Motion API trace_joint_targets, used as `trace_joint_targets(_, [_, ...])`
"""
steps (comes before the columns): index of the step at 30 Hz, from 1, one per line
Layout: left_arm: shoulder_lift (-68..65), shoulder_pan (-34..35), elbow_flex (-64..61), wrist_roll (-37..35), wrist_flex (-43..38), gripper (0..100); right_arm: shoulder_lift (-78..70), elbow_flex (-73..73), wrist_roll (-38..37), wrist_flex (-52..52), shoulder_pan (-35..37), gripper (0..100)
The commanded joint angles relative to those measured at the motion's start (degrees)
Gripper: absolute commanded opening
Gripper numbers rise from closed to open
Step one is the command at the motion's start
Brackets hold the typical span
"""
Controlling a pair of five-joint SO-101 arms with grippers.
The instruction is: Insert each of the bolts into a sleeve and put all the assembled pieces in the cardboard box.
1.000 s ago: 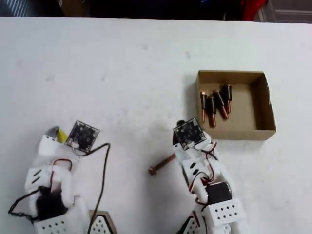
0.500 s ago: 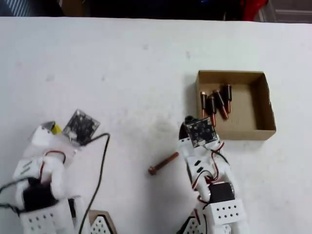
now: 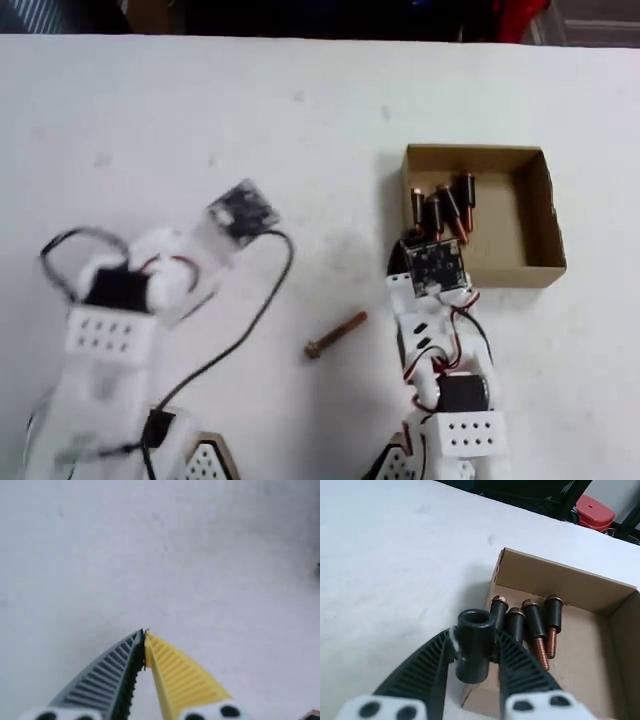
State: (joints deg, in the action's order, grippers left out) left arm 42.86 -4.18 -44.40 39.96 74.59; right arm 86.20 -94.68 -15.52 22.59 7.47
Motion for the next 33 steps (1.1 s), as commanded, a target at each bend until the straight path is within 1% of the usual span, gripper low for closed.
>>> trace_joint_targets(1, [-9.71,-5.76,7.12,-4.48,1.76,3,1.1,0.7,0.7,-3.91,-2.51,1.7])
trace_joint_targets(8, [-24.57,-15.08,12.4,-9.41,1.76,3,1.1,0.7,0.7,-4.44,-2.86,1.7])
trace_joint_targets(11, [-28.26,-18.42,14.42,-11.16,1.76,3,1.1,0.7,0.7,-4.44,-3.91,1.7])
trace_joint_targets(16, [-31.34,-23.52,17.14,-11.08,1.76,3,1.1,0.97,0.7,-4.44,-5.76,1.7])
trace_joint_targets(18, [-31.96,-24.84,17.49,-11.08,1.76,5,1.1,0.97,0.7,-4.44,-6.02,1.7])
trace_joint_targets(21, [-32.57,-26.07,17.14,-11.16,1.49,12,1.1,0.97,0.7,-6.11,-8.31,1.7])
trace_joint_targets(23, [-33.19,-26.07,17.14,-11.6,1.23,12,1.1,0.62,0.7,-7.69,-9.98,1.7])
trace_joint_targets(25, [-33.98,-26.07,17.32,-15.47,0.0,12,1.1,0.62,0.7,-7.78,-10.15,1.7])
trace_joint_targets(28, [-34.68,-26.24,17.49,-25.49,-2.2,13,1.1,0.53,0.7,-7.78,-10.24,1.7])
trace_joint_targets(29, [-34.86,-26.59,17.49,-27.25,-2.64,13,1.1,0.53,0.7,-7.87,-10.33,1.7])
trace_joint_targets(33, [-35.47,-30.46,17.41,-27.78,-2.81,13,1.1,0.53,0.7,-8.04,-10.59,1.7])
